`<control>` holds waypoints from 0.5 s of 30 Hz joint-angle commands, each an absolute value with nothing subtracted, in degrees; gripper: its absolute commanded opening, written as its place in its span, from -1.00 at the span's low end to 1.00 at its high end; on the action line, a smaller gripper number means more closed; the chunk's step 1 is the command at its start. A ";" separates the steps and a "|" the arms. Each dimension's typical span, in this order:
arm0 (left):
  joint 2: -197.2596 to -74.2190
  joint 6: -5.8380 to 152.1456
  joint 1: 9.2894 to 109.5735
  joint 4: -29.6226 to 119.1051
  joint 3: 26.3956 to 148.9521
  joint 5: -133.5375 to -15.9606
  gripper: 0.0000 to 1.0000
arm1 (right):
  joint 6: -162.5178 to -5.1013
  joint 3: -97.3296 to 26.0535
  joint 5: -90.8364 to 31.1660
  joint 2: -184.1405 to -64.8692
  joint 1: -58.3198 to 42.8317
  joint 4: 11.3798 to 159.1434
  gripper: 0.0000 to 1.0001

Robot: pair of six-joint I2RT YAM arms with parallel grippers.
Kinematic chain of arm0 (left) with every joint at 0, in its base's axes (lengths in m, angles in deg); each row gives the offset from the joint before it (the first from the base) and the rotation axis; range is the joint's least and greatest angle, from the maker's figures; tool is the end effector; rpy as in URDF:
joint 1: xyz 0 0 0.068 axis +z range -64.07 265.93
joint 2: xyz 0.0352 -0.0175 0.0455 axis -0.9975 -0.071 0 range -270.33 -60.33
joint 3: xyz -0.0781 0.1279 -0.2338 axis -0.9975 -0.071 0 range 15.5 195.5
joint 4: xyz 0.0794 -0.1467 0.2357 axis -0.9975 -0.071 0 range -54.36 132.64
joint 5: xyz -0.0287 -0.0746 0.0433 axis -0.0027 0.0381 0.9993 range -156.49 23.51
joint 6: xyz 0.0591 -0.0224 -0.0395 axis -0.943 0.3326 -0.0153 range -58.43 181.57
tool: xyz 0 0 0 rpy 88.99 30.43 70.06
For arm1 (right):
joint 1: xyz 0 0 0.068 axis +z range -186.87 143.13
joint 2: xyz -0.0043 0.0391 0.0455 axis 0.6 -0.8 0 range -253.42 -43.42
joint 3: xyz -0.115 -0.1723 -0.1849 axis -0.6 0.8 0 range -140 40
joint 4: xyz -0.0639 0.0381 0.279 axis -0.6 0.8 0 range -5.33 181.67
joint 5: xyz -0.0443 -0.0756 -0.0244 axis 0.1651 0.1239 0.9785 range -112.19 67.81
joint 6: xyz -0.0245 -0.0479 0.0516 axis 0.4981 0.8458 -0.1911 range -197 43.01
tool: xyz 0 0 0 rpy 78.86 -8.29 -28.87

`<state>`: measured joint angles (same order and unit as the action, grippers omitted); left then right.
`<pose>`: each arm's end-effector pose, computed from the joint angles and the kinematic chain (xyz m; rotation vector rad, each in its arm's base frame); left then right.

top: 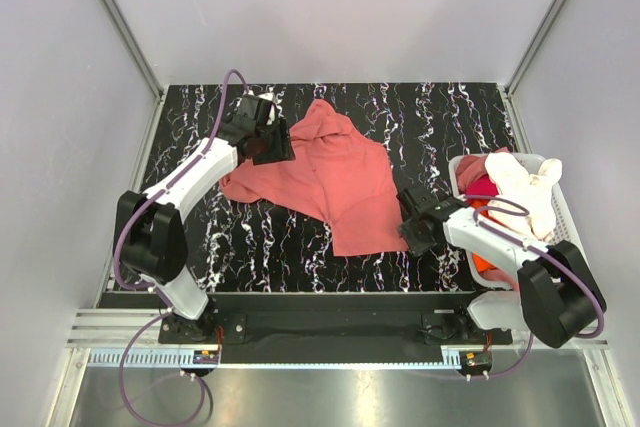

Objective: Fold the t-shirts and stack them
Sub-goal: Flatten the tshirt out

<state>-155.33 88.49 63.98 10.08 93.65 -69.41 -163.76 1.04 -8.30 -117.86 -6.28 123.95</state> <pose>0.3806 -0.1570 0.2559 -0.0841 2.4804 -0.4374 0.2153 0.1098 0.1325 1.3557 2.4437 0.1424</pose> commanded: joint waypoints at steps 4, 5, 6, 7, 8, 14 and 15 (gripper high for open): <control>-154.82 87.06 63.78 10.91 95.66 -67.81 0.16 | -168.66 2.29 -12.35 -121.03 -3.56 124.22 -0.10; -154.73 86.98 63.78 11.00 95.66 -67.72 0.16 | -168.75 2.55 -12.35 -121.38 -3.39 123.96 -0.10; -154.73 86.89 63.70 10.91 95.66 -67.63 0.16 | -169.01 2.47 -12.18 -121.99 -3.30 123.95 -0.10; -154.73 86.89 63.69 10.82 95.66 -67.37 0.16 | -169.28 2.55 -11.83 -122.35 -3.04 124.04 -0.10; -154.81 86.80 63.78 10.82 95.75 -67.28 0.17 | -169.63 2.73 -11.13 -122.78 -3.03 123.87 -0.10; -155.25 86.97 63.69 10.73 95.84 -67.28 0.16 | -169.81 4.05 -10.24 -124.72 -2.95 120.79 -0.10; -155.34 87.06 63.69 10.65 95.92 -67.28 0.16 | -169.98 4.31 -10.42 -125.24 -2.95 120.27 -0.11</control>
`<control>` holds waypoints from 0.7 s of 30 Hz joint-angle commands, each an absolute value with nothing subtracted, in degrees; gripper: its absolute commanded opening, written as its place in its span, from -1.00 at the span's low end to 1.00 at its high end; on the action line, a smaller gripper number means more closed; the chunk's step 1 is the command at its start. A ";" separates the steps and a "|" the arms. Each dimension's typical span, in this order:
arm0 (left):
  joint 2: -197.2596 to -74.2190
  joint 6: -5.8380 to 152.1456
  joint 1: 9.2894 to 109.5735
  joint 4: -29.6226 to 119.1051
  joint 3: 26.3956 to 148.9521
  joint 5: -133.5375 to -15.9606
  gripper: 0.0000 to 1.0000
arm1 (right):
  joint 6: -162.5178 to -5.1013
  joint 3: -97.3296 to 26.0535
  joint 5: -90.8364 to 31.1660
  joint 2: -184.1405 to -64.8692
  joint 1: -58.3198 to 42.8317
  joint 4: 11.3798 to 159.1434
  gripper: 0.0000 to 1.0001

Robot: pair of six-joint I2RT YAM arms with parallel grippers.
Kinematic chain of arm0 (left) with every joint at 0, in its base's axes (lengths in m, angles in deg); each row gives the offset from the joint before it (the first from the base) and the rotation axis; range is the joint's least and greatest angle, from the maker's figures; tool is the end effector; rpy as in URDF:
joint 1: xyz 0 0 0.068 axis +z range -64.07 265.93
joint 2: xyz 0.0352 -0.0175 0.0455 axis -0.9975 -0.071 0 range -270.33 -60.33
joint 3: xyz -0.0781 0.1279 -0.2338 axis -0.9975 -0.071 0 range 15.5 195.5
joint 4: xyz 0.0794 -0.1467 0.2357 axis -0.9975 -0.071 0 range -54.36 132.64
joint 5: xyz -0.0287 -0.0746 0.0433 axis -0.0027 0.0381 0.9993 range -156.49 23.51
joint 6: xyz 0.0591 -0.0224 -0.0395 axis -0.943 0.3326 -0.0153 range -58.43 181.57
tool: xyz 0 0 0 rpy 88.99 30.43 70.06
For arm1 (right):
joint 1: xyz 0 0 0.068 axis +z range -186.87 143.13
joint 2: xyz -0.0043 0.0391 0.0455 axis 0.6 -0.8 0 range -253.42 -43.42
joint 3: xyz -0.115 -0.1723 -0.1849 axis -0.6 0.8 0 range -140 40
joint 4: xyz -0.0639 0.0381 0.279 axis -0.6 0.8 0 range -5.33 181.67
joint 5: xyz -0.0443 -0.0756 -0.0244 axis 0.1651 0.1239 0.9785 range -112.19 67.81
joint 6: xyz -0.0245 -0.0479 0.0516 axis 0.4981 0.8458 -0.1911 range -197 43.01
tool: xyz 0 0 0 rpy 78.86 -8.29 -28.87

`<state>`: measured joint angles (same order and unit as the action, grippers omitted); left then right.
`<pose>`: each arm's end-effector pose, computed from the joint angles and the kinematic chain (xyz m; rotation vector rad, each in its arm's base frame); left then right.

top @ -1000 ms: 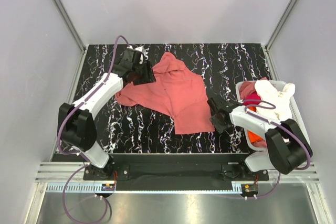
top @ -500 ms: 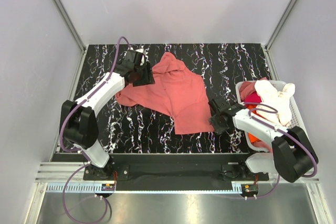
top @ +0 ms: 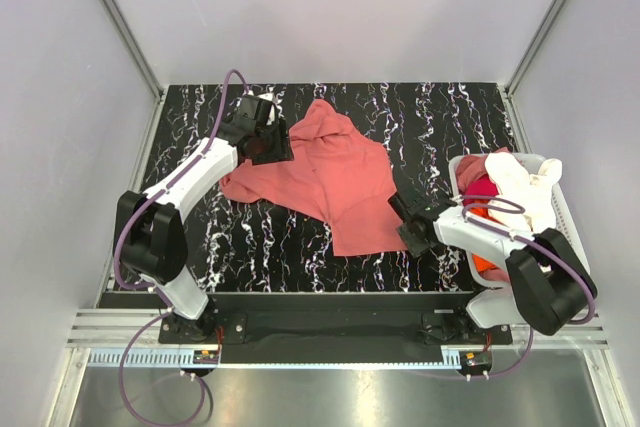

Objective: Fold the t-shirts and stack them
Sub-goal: Flatten the tshirt out

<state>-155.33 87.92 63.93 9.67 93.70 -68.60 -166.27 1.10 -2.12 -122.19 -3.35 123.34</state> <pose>0.3803 -0.1563 0.2556 -0.0774 2.4828 -0.4145 0.2143 0.1161 0.1177 1.3240 2.3991 0.0093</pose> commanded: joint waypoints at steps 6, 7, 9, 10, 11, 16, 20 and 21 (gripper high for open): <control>-155.61 87.32 63.78 10.73 96.10 -66.75 0.16 | -169.63 5.19 -10.95 -126.04 -2.94 118.59 -0.51; -155.69 87.41 63.70 10.73 96.19 -66.75 0.16 | -169.37 5.28 -10.68 -125.69 -2.95 118.50 -0.73; -155.78 87.41 63.70 10.73 96.19 -66.75 0.16 | -168.15 5.10 -10.24 -123.68 -2.95 119.03 -1.00; -155.87 87.41 63.78 10.65 96.19 -66.75 0.15 | -167.70 4.58 -9.63 -122.62 -2.95 119.55 -1.00; -155.87 87.33 63.78 10.65 96.54 -65.10 0.15 | -166.92 3.97 -9.10 -120.18 -2.95 120.52 -1.00; -159.63 84.87 63.26 10.21 99.61 -61.83 0.14 | -160.59 -2.18 -5.41 -111.90 -2.95 125.80 -1.00; -167.00 81.71 61.24 6.61 108.11 -57.37 0.09 | -156.81 -3.60 -5.67 -106.98 -2.77 125.71 -1.00; -168.34 80.22 60.89 6.34 109.45 -56.83 0.08 | -155.67 -3.42 -5.67 -106.53 -2.77 125.71 -1.00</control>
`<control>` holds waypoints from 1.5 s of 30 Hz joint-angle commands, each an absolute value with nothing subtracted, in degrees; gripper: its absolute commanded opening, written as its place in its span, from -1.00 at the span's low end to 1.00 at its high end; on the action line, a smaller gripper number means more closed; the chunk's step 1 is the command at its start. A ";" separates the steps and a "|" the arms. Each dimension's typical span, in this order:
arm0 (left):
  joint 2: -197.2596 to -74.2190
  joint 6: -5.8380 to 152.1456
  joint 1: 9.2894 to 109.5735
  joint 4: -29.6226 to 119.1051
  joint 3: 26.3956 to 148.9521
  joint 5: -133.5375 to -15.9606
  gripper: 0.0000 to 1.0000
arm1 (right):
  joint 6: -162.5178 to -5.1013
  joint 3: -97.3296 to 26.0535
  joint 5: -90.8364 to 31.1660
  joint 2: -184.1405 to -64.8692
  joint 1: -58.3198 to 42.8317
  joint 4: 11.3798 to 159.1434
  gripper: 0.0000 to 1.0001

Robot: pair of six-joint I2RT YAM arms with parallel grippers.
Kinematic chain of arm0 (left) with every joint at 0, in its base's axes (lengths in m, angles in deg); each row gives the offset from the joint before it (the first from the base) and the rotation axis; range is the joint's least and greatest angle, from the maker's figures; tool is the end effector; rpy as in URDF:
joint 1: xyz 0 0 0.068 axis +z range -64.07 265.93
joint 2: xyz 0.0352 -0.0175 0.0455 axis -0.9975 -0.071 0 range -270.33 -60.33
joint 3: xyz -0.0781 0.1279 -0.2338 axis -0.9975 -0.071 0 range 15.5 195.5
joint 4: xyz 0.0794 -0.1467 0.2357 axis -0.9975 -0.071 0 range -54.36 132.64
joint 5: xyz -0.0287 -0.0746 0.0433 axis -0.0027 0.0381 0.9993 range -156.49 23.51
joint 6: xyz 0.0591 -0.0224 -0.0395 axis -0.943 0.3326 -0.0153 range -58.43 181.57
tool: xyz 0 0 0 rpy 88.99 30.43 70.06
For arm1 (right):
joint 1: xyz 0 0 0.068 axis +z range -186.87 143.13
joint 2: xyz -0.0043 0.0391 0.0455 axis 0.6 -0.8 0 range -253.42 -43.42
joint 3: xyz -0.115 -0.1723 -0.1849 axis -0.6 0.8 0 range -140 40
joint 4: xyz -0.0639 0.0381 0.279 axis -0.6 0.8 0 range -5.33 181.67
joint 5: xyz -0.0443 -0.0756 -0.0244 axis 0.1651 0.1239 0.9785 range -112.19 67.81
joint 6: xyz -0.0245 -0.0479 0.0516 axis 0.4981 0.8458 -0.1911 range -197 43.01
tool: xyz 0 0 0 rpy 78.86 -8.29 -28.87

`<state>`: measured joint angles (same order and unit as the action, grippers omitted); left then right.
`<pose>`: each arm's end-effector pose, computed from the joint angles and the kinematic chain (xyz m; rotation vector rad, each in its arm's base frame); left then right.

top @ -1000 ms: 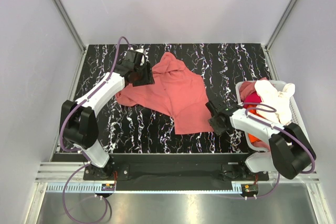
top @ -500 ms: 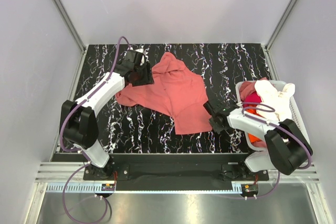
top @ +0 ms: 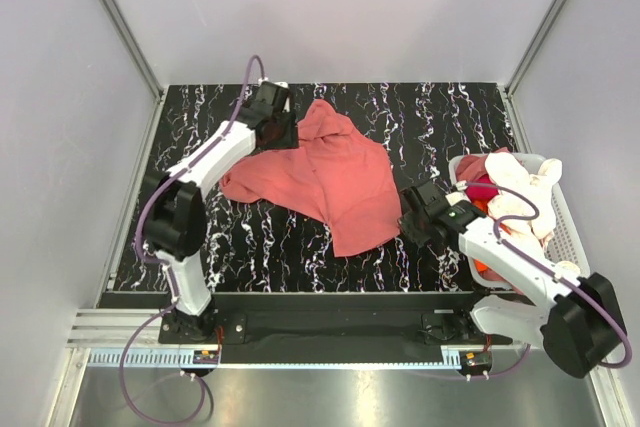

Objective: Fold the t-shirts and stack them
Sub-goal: Flatten the tshirt out

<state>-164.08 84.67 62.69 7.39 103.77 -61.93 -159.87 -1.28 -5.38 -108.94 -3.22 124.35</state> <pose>0.4156 -0.1732 0.2540 -0.0319 2.4694 -0.2565 0.2114 0.1189 0.1803 1.1814 2.3621 0.3147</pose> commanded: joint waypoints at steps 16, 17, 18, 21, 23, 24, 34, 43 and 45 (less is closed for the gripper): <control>-189.00 74.85 58.07 1.86 125.71 -49.17 0.10 | -151.88 -0.17 -6.73 -102.05 -2.68 120.97 -1.00; -189.70 73.98 58.07 1.86 126.42 -49.26 0.11 | -151.70 -0.34 -6.64 -102.13 -2.68 120.79 -1.00; -190.14 73.53 58.16 1.94 127.03 -49.09 0.12 | -151.61 -0.52 -6.38 -102.14 -2.68 120.62 -1.00; -191.64 72.04 58.07 1.94 129.32 -48.38 0.13 | -151.00 -1.13 -6.29 -102.66 -2.68 120.26 -1.00; -191.64 71.42 58.07 2.03 130.20 -47.86 0.13 | -150.74 -1.31 -6.29 -103.36 -2.68 120.09 -1.00; -191.47 71.24 57.98 2.12 130.46 -47.94 0.12 | -150.74 -1.40 -6.20 -103.63 -2.68 120.09 -1.00; -194.28 70.89 57.89 2.56 132.84 -49.78 0.05 | -149.94 -2.81 -6.73 -106.36 -2.68 118.50 -1.00; -196.22 71.42 58.07 2.38 133.19 -49.79 -0.52 | -147.14 -5.18 -4.88 -105.74 -2.68 118.50 -1.00; -193.95 71.51 57.98 2.38 133.19 -49.53 -0.98 | -146.69 -5.62 -4.01 -105.22 -2.68 118.50 -1.00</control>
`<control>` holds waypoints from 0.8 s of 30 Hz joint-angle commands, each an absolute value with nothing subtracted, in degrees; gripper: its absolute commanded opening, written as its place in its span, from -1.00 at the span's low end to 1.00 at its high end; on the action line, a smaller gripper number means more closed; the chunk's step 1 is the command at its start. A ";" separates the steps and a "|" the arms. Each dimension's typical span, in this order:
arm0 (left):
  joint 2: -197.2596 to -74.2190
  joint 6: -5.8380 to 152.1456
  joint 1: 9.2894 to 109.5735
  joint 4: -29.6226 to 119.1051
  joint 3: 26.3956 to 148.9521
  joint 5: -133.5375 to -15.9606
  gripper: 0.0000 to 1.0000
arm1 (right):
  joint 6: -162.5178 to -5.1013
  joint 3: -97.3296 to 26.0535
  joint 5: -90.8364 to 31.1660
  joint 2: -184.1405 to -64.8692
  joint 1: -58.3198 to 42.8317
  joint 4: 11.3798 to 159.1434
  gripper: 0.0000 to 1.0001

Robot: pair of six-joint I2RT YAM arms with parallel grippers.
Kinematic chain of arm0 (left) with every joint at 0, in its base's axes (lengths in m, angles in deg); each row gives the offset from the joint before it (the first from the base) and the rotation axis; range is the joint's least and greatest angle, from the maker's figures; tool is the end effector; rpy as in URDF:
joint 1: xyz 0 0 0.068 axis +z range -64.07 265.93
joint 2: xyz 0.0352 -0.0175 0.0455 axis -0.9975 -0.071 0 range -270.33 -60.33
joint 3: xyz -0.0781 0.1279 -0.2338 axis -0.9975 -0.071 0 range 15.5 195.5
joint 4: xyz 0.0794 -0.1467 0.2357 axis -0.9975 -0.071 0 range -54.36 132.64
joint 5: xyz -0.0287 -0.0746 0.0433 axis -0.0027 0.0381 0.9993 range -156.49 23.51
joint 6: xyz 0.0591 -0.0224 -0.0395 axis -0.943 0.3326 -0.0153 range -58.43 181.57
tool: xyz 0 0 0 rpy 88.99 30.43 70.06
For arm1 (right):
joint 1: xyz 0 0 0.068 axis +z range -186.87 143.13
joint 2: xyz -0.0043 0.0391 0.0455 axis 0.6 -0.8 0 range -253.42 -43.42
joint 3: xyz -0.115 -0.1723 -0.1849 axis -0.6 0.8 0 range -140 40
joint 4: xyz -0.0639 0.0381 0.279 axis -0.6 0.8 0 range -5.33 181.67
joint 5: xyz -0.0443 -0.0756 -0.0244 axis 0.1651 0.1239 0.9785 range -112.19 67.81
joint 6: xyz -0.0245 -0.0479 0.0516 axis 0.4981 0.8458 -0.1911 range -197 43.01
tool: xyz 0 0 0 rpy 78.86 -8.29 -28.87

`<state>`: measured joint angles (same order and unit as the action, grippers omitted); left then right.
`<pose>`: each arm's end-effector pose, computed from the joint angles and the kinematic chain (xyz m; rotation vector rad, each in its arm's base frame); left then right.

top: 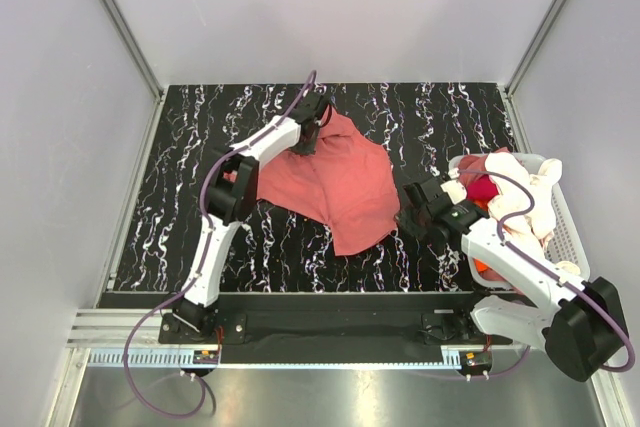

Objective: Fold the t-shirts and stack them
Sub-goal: Flatten the tshirt out

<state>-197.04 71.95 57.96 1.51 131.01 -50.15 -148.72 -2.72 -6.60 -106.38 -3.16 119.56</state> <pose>0.4985 -0.2449 0.1362 0.3058 2.5752 0.1416 0.2193 0.1260 0.2045 0.9271 2.3573 0.4225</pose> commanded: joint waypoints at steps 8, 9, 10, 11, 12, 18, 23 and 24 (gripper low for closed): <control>-181.72 69.22 58.86 -2.44 156.15 -44.08 -1.00 | -128.08 -31.19 4.45 -116.70 -13.74 115.96 -1.00; -180.06 69.74 59.30 -2.54 158.39 -43.64 -1.00 | -126.06 -36.24 3.65 -121.86 -15.06 116.04 -1.00; -178.30 71.66 59.47 -1.84 159.81 -43.03 -1.00 | -121.25 -41.34 3.30 -124.43 -16.64 116.04 -1.00; -173.58 72.55 59.65 -0.53 160.26 -43.11 -1.00 | -118.42 -52.09 1.64 -127.24 -17.00 116.22 -1.00; -171.01 73.34 60.00 1.05 158.87 -43.28 -1.00 | -116.30 -57.68 0.93 -132.14 -17.44 117.18 -1.00; -151.70 75.02 63.59 9.94 147.73 -43.81 -1.00 | -108.03 -81.47 0.39 -136.95 -18.24 123.25 -1.00; -135.42 81.60 64.92 11.61 115.54 -50.74 -1.00 | -108.80 -62.30 -0.47 -126.94 -18.33 124.04 -1.00; -133.22 83.09 64.75 11.79 110.56 -51.36 -1.00 | -109.77 -57.61 -1.01 -122.66 -18.33 123.87 -1.00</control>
